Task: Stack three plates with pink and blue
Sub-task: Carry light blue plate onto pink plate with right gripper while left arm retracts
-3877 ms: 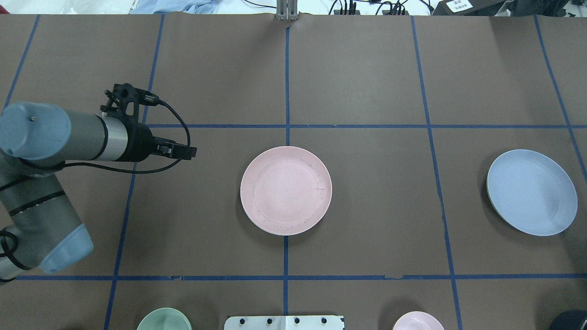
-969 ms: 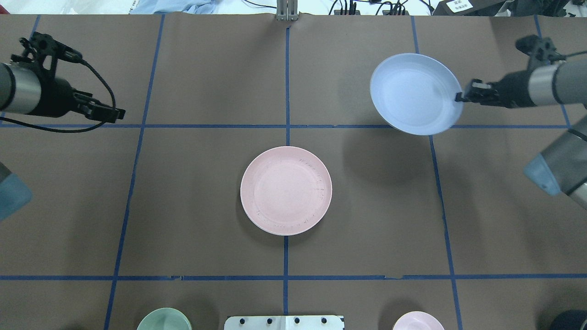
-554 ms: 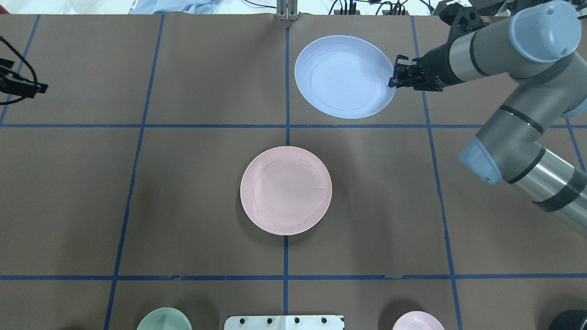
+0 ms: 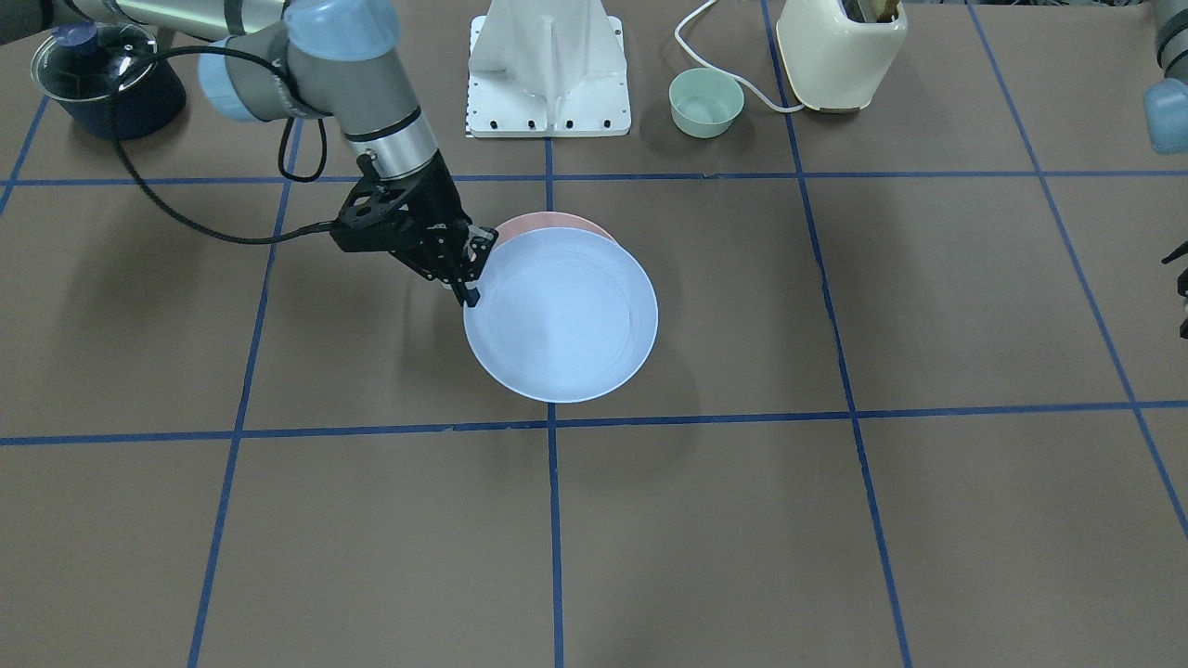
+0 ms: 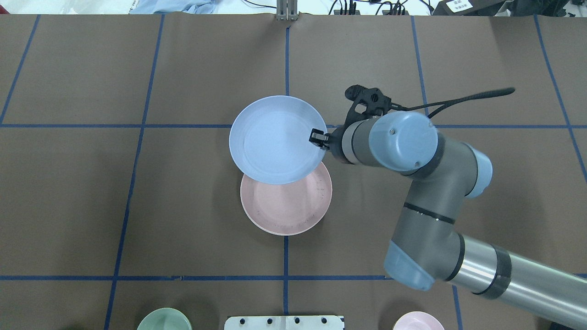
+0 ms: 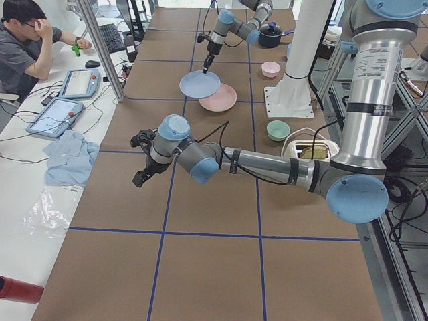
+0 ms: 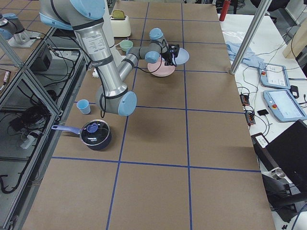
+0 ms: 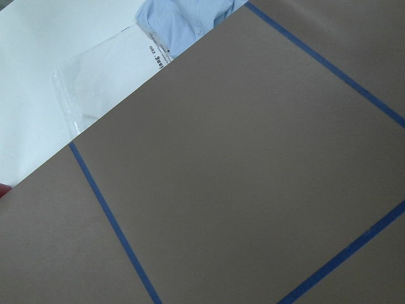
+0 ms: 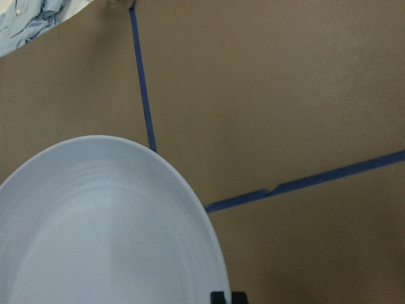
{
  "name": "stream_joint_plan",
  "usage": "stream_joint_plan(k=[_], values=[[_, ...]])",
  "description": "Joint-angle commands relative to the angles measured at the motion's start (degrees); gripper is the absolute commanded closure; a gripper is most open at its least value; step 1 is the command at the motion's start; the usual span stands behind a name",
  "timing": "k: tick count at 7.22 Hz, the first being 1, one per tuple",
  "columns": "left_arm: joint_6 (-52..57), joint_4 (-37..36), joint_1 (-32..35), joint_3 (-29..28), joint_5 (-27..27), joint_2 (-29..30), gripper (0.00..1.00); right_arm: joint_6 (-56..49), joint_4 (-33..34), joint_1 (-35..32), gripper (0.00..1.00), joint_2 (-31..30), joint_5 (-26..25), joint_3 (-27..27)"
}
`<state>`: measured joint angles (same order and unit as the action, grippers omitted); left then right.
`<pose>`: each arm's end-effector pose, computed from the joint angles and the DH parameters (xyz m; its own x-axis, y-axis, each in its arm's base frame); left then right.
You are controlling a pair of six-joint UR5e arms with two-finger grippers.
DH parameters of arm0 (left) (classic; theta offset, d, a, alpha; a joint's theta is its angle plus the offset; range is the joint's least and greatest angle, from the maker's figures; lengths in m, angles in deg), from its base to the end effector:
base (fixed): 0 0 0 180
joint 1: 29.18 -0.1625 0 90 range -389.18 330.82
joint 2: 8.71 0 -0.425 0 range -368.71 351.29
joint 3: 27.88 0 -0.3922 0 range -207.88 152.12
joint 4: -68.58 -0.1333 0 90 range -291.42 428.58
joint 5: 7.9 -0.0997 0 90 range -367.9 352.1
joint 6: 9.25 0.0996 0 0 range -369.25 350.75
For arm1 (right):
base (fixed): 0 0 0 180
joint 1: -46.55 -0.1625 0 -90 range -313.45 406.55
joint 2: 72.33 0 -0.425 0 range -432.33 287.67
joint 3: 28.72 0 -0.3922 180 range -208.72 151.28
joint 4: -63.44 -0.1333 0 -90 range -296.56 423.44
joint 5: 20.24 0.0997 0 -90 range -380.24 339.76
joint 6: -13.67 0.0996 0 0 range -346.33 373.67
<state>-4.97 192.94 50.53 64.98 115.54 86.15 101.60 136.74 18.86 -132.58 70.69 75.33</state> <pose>0.0219 -0.5594 0.5282 0.7431 0.5655 -0.3578 -0.1886 0.6900 0.6988 -0.4964 -0.4092 0.2223 0.4521 0.1965 0.8701 -0.4361 0.8996 0.0235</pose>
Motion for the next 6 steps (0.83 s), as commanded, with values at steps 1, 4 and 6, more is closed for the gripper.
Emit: stream_joint_plan(k=[1, 4, 6], values=[[0.1, 0.0, 0.2, -0.1, 0.1, -0.1, 0.00, 0.3, 2.6, 4.5, 1.00, 0.2, -4.4, 0.2], [-0.5, 0.0, 0.2, -0.2, 0.1, 0.0, 0.00, 1.4, 2.6, 6.2, 1.00, -0.7, -6.9, 1.1], [-0.7, 0.0, 0.2, -0.2, 0.1, 0.0, 0.00, 1.4, 2.7, 6.5, 1.00, -2.5, -7.7, 1.0]])
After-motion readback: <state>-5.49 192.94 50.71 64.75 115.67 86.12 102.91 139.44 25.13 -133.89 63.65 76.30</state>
